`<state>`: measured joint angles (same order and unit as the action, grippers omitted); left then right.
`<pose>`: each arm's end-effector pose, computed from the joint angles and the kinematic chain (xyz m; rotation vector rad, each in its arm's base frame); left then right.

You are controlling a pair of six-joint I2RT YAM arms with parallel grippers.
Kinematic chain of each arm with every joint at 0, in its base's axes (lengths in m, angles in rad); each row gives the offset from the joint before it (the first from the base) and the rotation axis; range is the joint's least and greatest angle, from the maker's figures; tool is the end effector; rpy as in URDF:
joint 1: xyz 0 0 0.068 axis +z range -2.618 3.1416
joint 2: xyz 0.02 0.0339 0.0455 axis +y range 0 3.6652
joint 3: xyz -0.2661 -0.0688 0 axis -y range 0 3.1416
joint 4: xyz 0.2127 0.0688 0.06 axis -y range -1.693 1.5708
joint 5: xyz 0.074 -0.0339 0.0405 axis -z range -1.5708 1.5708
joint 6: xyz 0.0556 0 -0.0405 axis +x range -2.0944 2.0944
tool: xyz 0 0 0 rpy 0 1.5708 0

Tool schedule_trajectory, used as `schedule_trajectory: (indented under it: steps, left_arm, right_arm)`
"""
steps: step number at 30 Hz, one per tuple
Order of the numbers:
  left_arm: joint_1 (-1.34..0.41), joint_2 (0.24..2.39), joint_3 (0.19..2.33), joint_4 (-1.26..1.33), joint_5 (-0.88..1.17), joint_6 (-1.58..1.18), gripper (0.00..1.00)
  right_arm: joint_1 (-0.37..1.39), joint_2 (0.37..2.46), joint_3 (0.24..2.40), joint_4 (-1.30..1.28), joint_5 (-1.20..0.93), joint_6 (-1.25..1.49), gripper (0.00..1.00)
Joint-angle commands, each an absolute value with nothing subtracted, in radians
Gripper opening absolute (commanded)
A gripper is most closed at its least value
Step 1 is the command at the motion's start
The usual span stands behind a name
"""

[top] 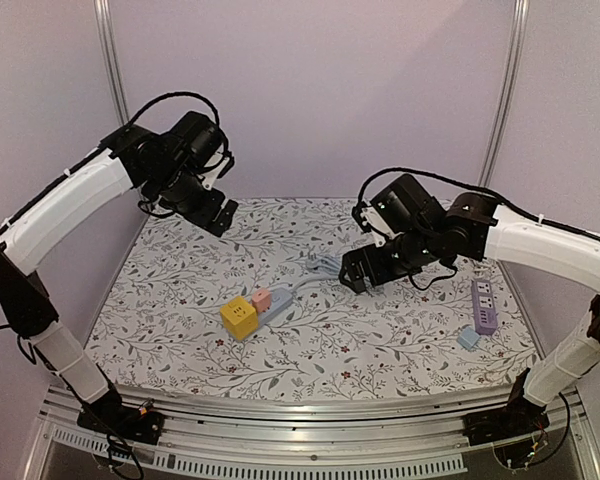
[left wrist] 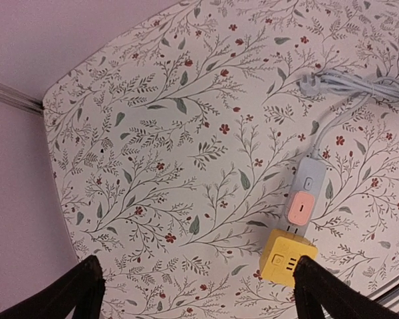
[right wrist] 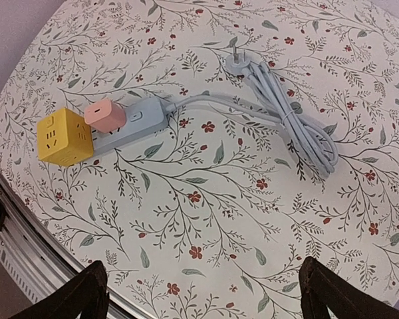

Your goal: Insert the plug

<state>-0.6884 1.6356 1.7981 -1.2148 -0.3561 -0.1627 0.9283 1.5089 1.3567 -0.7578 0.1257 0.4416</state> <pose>0.2439 -0.1756 0.3631 0.5396 2.4692 0.1374 0.1866 0.2377 0.3042 -0.5546 2.4595 0.4241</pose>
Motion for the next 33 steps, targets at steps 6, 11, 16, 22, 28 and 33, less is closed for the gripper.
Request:
schedule_trajectory:
  steps: [6, 11, 16, 22, 28, 33]
  left_arm:
    - [-0.563, 1.522, 1.741, -1.077, -0.316, -0.350, 0.99]
    - [-0.506, 1.463, 1.698, -1.042, -0.330, -0.388, 0.99]
    - [-0.456, 1.424, 1.654, -1.049, -0.285, -0.407, 0.99]
    - [-0.451, 1.381, 1.598, -1.054, -0.220, -0.406, 0.99]
    - [-0.449, 1.332, 1.548, -1.050, -0.236, -0.435, 1.00]
    - [-0.450, 1.326, 1.533, -1.053, -0.216, -0.435, 0.99]
  right_arm:
    - [0.927, 1.555, 1.418, -0.865, 0.242, 0.517, 0.99]
    - [0.928, 1.576, 1.423, -0.916, 0.271, 0.570, 0.99]
    - [0.901, 1.599, 1.413, -0.983, 0.303, 0.640, 0.99]
    - [0.770, 1.592, 1.353, -1.000, 0.253, 0.671, 0.99]
    - [0.605, 1.585, 1.267, -0.971, 0.240, 0.592, 0.99]
    - [0.466, 1.611, 1.243, -0.981, 0.284, 0.510, 0.99]
